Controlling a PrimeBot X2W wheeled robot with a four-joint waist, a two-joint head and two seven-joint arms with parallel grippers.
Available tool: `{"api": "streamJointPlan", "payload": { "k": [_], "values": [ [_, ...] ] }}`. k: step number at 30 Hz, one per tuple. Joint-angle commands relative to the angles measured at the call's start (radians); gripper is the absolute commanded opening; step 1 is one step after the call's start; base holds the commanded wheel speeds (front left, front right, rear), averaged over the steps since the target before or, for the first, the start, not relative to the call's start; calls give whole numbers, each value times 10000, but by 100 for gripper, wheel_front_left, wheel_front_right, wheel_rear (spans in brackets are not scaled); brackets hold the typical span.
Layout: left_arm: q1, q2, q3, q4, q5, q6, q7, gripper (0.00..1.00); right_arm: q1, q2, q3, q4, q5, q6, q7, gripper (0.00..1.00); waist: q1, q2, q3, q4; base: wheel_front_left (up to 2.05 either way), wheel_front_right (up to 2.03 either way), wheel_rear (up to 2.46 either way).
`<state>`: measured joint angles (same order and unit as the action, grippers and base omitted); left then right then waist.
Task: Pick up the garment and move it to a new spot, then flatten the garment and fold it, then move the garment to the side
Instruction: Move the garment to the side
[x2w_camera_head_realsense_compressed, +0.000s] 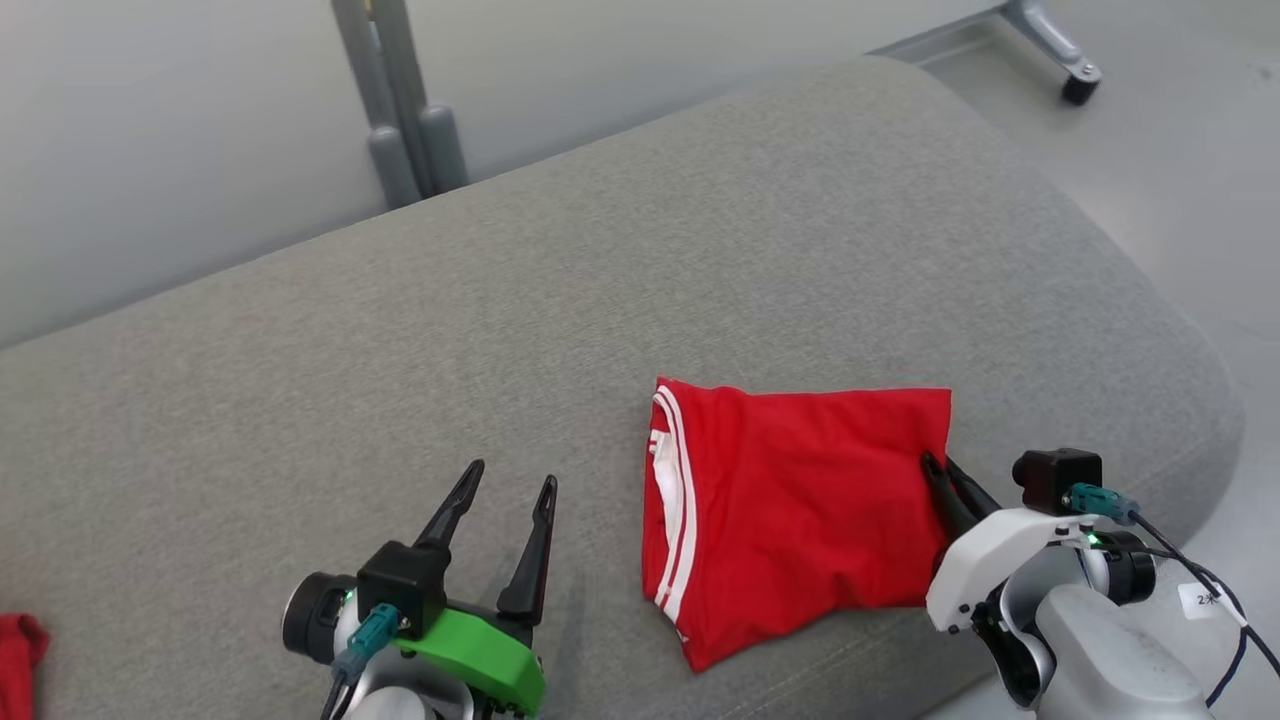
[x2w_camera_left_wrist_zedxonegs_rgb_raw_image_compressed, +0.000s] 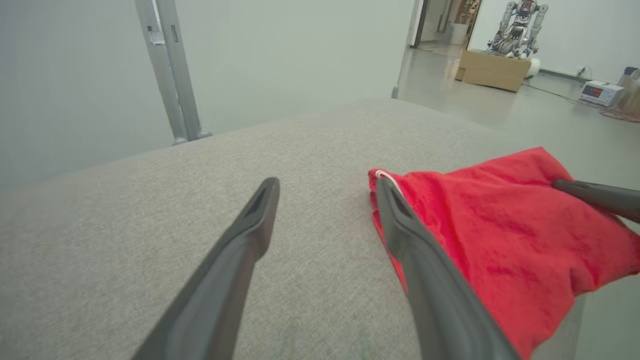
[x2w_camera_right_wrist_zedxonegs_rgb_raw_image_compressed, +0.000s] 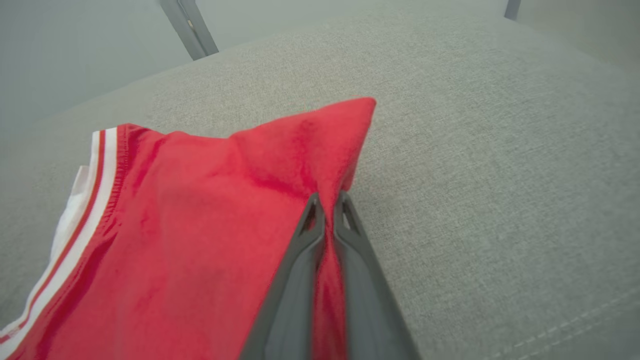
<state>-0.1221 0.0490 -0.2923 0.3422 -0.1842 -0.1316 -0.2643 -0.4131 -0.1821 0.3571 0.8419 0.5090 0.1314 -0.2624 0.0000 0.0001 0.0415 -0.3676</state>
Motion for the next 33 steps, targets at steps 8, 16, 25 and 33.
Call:
{"api": "streamJointPlan", "payload": {
  "k": [8,16,25,33],
  "values": [
    [-433,45,-559,-269,235,20,6,100,225,-34,-218,-236,103,-16,-26,0,0,-1,565,-1162,0,0,0],
    [-891,121,-1197,-553,379,20,6,100,-430,-379,-229,-711,-285,-16,-26,0,0,-1,1512,-110,0,0,0],
    [-1937,190,-1761,-1057,576,20,6,100,-2838,-1354,-1154,-687,-1010,-16,-26,0,0,-1,3408,1569,0,0,0],
    [-2564,228,-2244,-1445,728,20,6,100,-4807,-2528,-2483,779,-1912,-16,-26,0,0,-1,4456,2574,0,0,0]
  ]
}}
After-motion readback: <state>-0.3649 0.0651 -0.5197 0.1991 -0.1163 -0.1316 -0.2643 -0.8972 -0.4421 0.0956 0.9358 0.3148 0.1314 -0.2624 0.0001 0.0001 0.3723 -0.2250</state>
